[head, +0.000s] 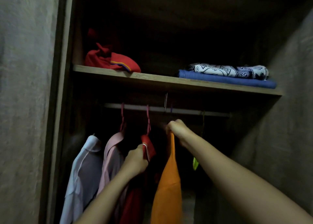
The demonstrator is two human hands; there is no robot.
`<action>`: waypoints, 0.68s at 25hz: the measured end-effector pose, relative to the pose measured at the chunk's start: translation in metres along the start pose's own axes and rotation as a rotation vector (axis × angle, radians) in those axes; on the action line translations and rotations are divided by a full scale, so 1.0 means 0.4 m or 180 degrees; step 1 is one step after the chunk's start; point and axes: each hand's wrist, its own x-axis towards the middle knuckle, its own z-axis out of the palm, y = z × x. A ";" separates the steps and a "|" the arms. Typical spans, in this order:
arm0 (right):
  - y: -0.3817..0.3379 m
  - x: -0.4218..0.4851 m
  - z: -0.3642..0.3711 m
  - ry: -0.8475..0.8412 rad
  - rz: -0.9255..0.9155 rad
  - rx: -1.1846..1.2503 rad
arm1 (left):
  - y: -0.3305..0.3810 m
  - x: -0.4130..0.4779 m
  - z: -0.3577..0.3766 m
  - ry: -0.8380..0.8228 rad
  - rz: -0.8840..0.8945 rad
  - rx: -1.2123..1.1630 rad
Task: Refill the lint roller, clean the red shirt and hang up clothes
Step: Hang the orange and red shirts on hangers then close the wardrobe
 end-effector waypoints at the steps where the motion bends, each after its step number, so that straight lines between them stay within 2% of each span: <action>1: -0.003 0.020 -0.006 0.0025 0.0039 -0.0072 | 0.000 0.000 0.000 -0.0021 0.0030 -0.0065; 9: 0.074 0.133 -0.012 -0.0261 -0.0283 -0.0723 | -0.030 -0.005 -0.038 -0.0019 0.0218 -0.0191; 12: 0.106 0.132 0.005 -0.0231 -0.0304 -0.0672 | -0.028 -0.015 -0.046 -0.0036 0.0162 -0.0164; 14: 0.094 0.118 0.005 -0.0204 -0.0293 -0.0881 | -0.018 -0.029 -0.055 -0.0156 0.0208 0.0084; 16: 0.078 0.097 -0.005 0.0040 -0.0454 -0.1540 | 0.006 -0.057 -0.101 -0.0139 0.0375 0.0636; 17: 0.070 0.076 -0.016 0.0413 -0.0760 -0.1793 | 0.028 -0.076 -0.145 0.0020 0.0484 0.0787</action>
